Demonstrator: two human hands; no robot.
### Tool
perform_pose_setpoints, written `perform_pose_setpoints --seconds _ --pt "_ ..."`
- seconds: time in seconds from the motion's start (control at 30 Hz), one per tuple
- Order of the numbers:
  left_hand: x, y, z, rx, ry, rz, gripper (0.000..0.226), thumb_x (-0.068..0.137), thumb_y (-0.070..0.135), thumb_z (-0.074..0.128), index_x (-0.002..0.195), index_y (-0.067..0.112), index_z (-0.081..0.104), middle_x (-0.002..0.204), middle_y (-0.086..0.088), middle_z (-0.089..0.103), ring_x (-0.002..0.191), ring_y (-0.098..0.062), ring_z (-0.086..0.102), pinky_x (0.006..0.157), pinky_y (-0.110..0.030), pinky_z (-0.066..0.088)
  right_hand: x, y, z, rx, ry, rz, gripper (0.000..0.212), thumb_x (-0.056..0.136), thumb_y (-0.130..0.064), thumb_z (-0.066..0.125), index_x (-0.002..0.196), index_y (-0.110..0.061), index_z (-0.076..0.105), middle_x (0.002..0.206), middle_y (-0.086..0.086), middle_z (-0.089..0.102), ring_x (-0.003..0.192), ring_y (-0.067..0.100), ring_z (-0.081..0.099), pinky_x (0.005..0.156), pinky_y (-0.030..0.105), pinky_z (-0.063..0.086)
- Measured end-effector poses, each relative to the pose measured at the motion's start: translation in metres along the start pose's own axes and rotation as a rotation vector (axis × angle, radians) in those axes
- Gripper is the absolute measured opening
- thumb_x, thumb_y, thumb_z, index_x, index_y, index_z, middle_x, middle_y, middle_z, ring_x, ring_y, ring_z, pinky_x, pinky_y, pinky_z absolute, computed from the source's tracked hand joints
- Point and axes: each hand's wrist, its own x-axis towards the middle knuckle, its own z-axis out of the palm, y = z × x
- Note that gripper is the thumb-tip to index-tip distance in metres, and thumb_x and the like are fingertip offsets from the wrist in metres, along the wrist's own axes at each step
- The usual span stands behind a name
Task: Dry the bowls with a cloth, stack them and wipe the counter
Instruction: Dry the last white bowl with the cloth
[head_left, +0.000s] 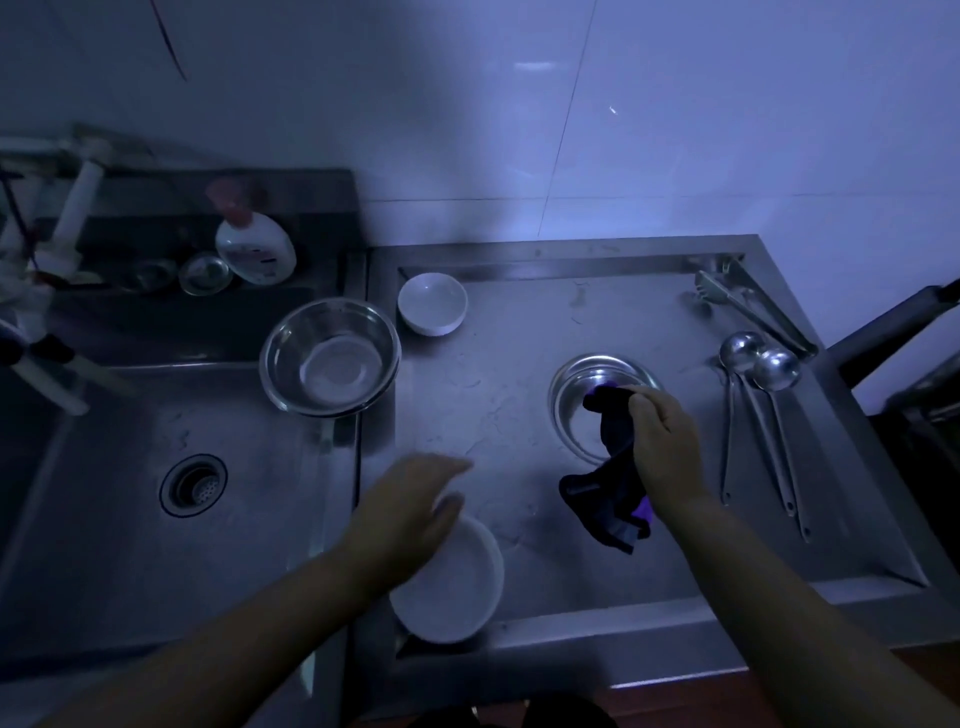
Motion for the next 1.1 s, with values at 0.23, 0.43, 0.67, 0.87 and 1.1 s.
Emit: perform_pose_setpoints --seconds 0.23,0.43,0.67,0.87,1.1 --pt "0.151 -0.051 0.036 -0.619 0.137 -0.807 0.007 0.092 0.011 0.051 0.091 0.01 0.058 0.082 -0.006 0.062 0.08 -0.024 0.056 0.076 -0.034 0.045 0.064 0.024 0.003 0.037 -0.014 -0.016 0.025 0.093 0.005 0.044 0.082 0.006 0.067 0.078 0.024 0.062 0.071 0.025 0.057 0.057 0.014 0.04" --pt "0.237 -0.084 0.045 -1.108 0.477 -1.279 0.009 0.096 0.01 0.048 0.089 0.003 0.049 0.068 -0.008 0.042 0.058 -0.017 0.042 0.052 -0.028 0.043 0.117 0.044 0.007 0.07 -0.125 -0.001 0.046 0.091 0.008 0.046 0.074 -0.028 0.069 0.073 -0.012 0.069 0.069 -0.003 0.06 0.065 0.009 0.044" --pt "0.279 -0.097 0.054 -1.184 0.686 -1.415 0.049 0.096 0.01 0.049 0.142 0.008 0.032 0.127 -0.02 0.049 0.096 -0.036 0.053 0.075 -0.04 0.051 0.163 0.061 0.012 0.13 -0.243 0.067 0.045 0.098 -0.001 0.042 0.081 -0.026 0.075 0.087 -0.011 0.074 0.088 0.012 0.066 0.083 0.031 0.051" --pt "0.284 -0.096 0.064 -1.242 0.758 -1.433 0.045 0.09 -0.005 0.046 0.132 0.006 0.04 0.105 -0.016 0.052 0.069 -0.026 0.054 0.06 -0.034 0.056 0.184 0.068 0.016 0.108 -0.264 0.093 0.053 0.097 -0.002 0.042 0.079 -0.038 0.076 0.092 -0.009 0.073 0.093 0.015 0.065 0.085 0.037 0.05" --pt "0.28 -0.08 0.06 -1.313 0.614 -1.256 0.025 0.085 -0.003 0.055 0.108 0.003 0.05 0.095 -0.016 0.058 0.072 -0.024 0.058 0.05 -0.028 0.054 0.19 0.06 0.019 0.071 -0.267 0.071 0.056 0.096 -0.005 0.044 0.08 -0.051 0.072 0.091 -0.024 0.068 0.088 0.001 0.062 0.08 0.025 0.046"
